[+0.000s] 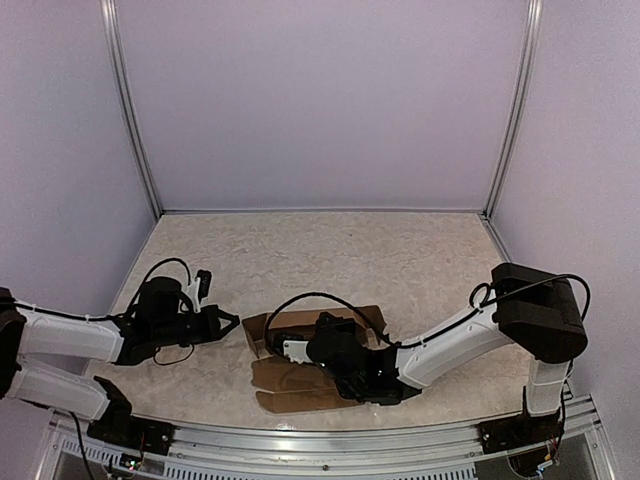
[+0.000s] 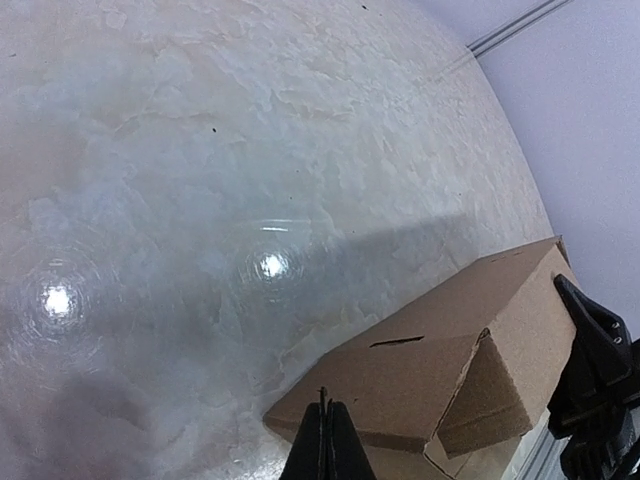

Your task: Fold the paper box

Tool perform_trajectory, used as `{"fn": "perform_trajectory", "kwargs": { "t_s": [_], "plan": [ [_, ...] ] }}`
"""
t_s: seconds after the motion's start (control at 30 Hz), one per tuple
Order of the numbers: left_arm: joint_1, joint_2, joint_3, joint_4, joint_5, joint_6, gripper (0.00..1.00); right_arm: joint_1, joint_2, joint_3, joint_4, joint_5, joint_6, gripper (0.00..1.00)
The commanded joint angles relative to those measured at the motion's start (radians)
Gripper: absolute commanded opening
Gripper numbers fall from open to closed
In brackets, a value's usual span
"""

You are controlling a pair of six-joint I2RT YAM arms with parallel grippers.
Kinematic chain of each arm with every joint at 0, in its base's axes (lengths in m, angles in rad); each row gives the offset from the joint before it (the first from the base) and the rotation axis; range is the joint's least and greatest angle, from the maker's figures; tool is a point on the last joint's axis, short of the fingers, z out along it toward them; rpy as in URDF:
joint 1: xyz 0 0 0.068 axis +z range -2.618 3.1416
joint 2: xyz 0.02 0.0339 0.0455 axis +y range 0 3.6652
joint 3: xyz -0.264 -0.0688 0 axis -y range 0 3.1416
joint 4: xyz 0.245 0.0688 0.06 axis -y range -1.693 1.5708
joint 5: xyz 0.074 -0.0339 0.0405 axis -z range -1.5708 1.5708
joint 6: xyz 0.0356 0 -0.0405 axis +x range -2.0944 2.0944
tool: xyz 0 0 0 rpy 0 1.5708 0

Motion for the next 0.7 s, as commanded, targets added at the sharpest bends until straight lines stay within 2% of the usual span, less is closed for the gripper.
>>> {"fn": "perform_trajectory", "kwargs": {
  "t_s": [0.0, 0.37, 0.67],
  "plan": [
    [0.005, 0.061, 0.04, 0.047, 0.056, -0.004, 0.0, 0.015, 0.02, 0.018, -0.017, 0.008, 0.027, 0.0],
    [-0.048, 0.066, 0.04, 0.048, 0.086, 0.01, 0.0, 0.015, 0.033, 0.023, -0.009, 0.016, 0.027, 0.0],
    [-0.118, 0.03, 0.031, 0.011, 0.025, 0.027, 0.0, 0.015, 0.033, 0.021, -0.009, 0.023, 0.03, 0.0]
  ]
}}
